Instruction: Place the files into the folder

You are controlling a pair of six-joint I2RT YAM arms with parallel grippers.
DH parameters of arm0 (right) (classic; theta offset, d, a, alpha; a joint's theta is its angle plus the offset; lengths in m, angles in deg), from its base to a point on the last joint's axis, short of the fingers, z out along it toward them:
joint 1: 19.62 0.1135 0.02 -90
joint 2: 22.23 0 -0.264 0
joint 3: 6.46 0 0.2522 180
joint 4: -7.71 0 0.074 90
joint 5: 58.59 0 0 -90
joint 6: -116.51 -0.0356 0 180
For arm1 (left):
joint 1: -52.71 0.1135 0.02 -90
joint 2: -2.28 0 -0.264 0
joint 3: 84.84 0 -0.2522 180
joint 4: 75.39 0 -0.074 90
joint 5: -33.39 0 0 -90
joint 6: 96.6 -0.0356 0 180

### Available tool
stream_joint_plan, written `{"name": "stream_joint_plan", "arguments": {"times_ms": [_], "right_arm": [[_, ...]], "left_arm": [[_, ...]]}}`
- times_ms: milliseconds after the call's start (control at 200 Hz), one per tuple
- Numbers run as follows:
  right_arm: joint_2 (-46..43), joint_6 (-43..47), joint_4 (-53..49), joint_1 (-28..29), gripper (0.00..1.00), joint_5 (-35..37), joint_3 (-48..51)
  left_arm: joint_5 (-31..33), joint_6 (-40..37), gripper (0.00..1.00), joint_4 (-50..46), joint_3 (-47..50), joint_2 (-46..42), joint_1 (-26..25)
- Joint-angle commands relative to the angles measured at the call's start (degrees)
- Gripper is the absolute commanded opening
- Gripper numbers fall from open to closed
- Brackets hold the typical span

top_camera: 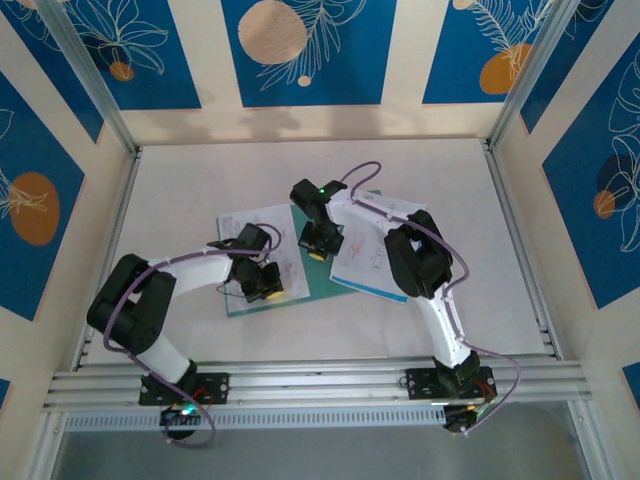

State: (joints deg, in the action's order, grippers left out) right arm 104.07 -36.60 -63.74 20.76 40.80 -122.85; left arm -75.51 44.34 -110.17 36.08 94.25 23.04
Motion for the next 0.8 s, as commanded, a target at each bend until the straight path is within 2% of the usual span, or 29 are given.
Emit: {"name": "stream_joint_plan", "arguments": {"times_ms": [0, 790], "right_arm": [[1.23, -1.26, -2.0, 0.04, 0.04, -0.26, 0.35], [5.61, -2.21, -3.89, -3.89, 0.04, 3.09, 5.32]], "left_arm": [[4.0, -0.14, 0.0, -6.88, 1.6, 1.99, 0.84], [4.66, -0.38, 0.0, -7.73, 1.91, 1.9, 1.46]]}}
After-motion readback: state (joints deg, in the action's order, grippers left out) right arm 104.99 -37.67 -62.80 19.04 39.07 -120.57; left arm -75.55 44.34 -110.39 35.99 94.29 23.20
